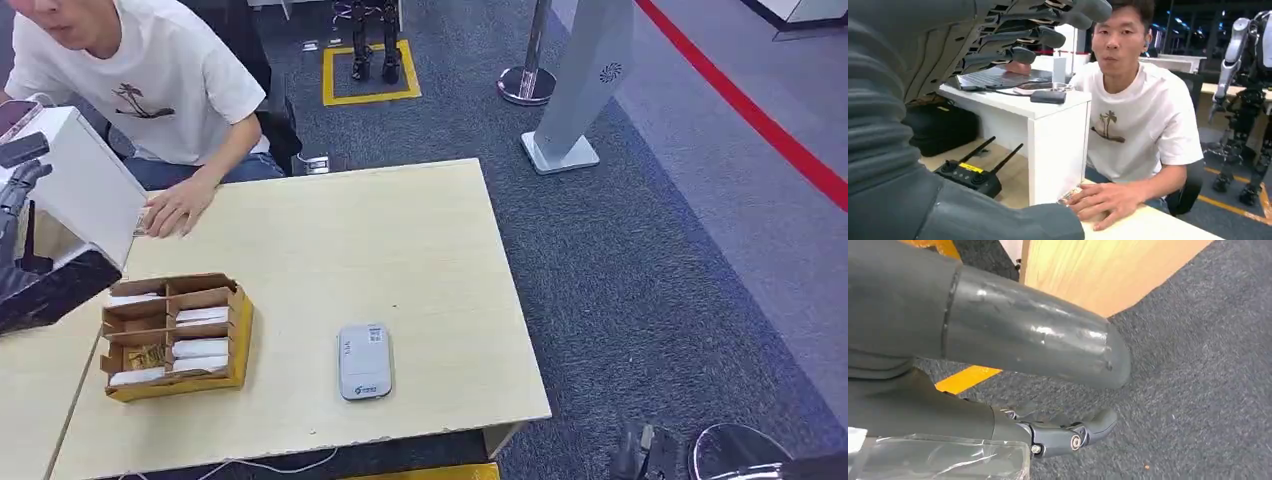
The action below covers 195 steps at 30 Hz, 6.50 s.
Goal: Pass the card to the sensor for recognition and then transmit it.
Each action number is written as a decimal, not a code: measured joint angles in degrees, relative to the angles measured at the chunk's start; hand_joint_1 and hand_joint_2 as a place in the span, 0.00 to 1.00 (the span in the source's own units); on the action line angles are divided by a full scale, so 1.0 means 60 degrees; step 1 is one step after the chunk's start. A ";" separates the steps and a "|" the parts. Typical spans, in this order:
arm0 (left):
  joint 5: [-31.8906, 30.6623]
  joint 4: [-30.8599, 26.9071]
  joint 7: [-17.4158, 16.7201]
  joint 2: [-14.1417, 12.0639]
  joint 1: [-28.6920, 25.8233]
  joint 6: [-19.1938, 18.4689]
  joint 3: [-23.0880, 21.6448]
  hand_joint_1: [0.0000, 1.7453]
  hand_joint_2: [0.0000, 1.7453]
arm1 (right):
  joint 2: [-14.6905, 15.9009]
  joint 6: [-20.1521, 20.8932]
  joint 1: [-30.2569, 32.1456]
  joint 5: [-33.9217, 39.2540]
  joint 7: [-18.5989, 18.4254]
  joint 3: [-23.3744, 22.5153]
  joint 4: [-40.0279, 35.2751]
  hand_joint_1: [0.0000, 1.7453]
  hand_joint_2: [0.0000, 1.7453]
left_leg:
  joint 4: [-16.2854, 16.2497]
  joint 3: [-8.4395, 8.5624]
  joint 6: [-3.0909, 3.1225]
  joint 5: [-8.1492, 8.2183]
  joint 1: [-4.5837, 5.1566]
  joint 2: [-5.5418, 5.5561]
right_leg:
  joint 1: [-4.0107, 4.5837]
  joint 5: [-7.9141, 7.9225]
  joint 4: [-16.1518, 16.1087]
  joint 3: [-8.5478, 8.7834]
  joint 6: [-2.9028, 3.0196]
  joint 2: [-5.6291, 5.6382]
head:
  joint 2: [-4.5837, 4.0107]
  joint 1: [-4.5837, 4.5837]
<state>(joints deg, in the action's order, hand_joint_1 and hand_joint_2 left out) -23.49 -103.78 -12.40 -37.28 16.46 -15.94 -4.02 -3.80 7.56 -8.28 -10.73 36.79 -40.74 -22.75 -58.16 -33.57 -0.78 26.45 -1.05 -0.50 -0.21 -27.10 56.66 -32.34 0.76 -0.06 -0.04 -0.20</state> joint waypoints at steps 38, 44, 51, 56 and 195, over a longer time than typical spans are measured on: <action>-0.2609 -0.3632 0.0481 0.1995 -0.7016 0.1006 0.2550 0.00 1.00 | 0.0062 0.0138 -0.0050 -0.0525 -0.0015 -0.0331 0.0084 0.00 0.00 | 0.0006 -0.0003 0.0014 0.0027 0.0011 0.0013 | -0.0011 -0.0019 -0.0009 0.0013 -0.0022 -0.0020 | 0.0000 0.0004; -0.2682 -0.2846 0.0430 0.1821 -0.6464 0.0697 0.2546 0.00 1.00 | 0.0066 0.0036 -0.0078 -0.0525 -0.0040 -0.0335 0.0044 0.00 0.00 | 0.0006 -0.0001 0.0015 0.0025 0.0011 0.0015 | -0.0011 -0.0018 -0.0009 0.0014 -0.0021 -0.0022 | 0.0000 0.0004; -0.2675 -0.2163 0.0430 0.1736 -0.6018 0.0579 0.2532 0.00 1.00 | 0.0062 0.0022 -0.0127 -0.0525 -0.0069 -0.0331 0.0007 0.00 0.00 | 0.0005 0.0000 0.0016 0.0024 0.0011 0.0013 | -0.0011 -0.0017 -0.0008 0.0014 -0.0020 -0.0019 | 0.0000 0.0007; -0.2441 -0.2003 0.0387 0.1634 -0.6003 0.0456 0.2517 0.00 1.00 | 0.0062 0.0011 -0.0128 -0.0517 -0.0069 -0.0331 0.0007 0.00 0.00 | 0.0005 -0.0002 0.0016 0.0025 0.0011 0.0013 | -0.0011 -0.0018 -0.0010 0.0012 -0.0020 -0.0019 | 0.0000 0.0004; -0.0296 -0.2010 -0.1048 -0.0150 -0.7215 0.1428 0.0266 0.00 1.00 | 0.0073 -0.0394 -0.0675 0.0925 -0.0281 0.1239 0.0368 0.00 0.00 | 0.0002 -0.0003 0.0021 0.0021 0.0009 0.0020 | -0.0010 -0.0017 -0.0009 0.0018 -0.0023 -0.0024 | 0.0000 0.0004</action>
<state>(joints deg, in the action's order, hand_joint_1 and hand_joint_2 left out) -25.27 -115.84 -18.69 -38.18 -26.83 -7.37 -2.43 -3.37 5.20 -12.33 -5.18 35.10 -33.31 -20.55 -58.15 -33.60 -0.65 26.57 -0.99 -0.38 -0.27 -27.21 56.60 -32.24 0.63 -0.20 -0.04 -0.18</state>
